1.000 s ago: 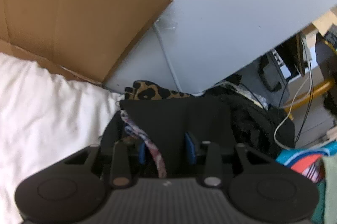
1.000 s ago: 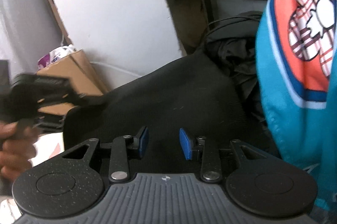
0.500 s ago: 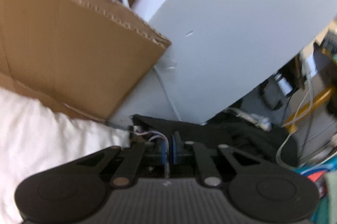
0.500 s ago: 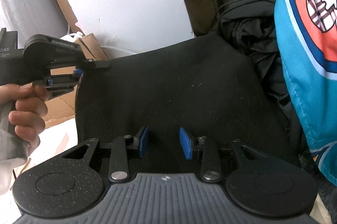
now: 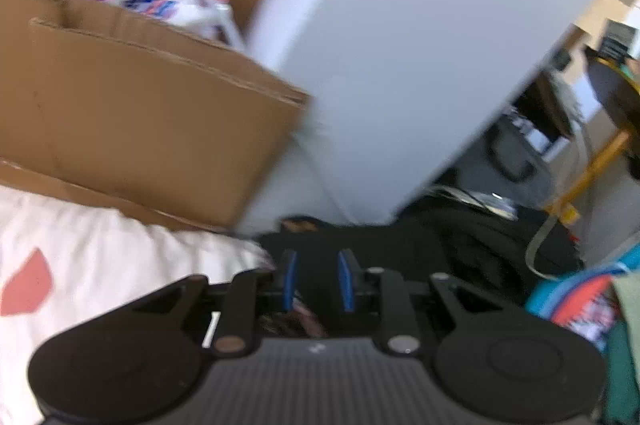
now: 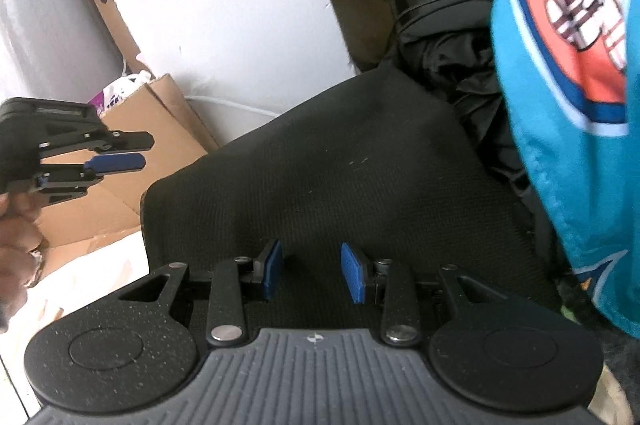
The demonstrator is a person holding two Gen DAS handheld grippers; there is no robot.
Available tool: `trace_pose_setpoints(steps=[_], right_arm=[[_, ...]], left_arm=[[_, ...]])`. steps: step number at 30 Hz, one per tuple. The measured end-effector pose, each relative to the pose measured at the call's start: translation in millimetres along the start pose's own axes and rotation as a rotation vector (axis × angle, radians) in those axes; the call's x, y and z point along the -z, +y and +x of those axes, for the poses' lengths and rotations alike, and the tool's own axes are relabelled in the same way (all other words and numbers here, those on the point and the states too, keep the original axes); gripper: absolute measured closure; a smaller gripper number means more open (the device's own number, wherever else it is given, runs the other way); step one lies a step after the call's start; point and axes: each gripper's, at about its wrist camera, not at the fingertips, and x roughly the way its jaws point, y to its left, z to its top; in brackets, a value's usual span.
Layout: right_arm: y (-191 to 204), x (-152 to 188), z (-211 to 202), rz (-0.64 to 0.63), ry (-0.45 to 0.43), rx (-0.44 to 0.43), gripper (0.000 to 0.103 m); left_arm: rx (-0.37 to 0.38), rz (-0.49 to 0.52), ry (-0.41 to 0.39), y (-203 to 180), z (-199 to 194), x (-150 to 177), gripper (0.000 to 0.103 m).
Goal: Fold clothes
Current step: 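Lower the folded shorts onto the clothes pile with both tools, then open both tools and release the folded shorts on the pile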
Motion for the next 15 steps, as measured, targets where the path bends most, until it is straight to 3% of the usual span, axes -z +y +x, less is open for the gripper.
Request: trace_pose_setpoints(steps=[5, 10, 15], right_arm=[[-8, -7, -1, -0.017, -0.014, 0.027, 0.063], [-7, -14, 6, -0.013, -0.02, 0.027, 0.063], [4, -16, 19, -0.05, -0.013, 0.017, 0.063]], left_arm=[[0.044, 0.073, 0.003, -29, -9, 24, 0.08], [0.011, 0.168, 0.026, -30, 3, 39, 0.08], [-0.054, 0.196, 0.038, -18, 21, 44, 0.1]])
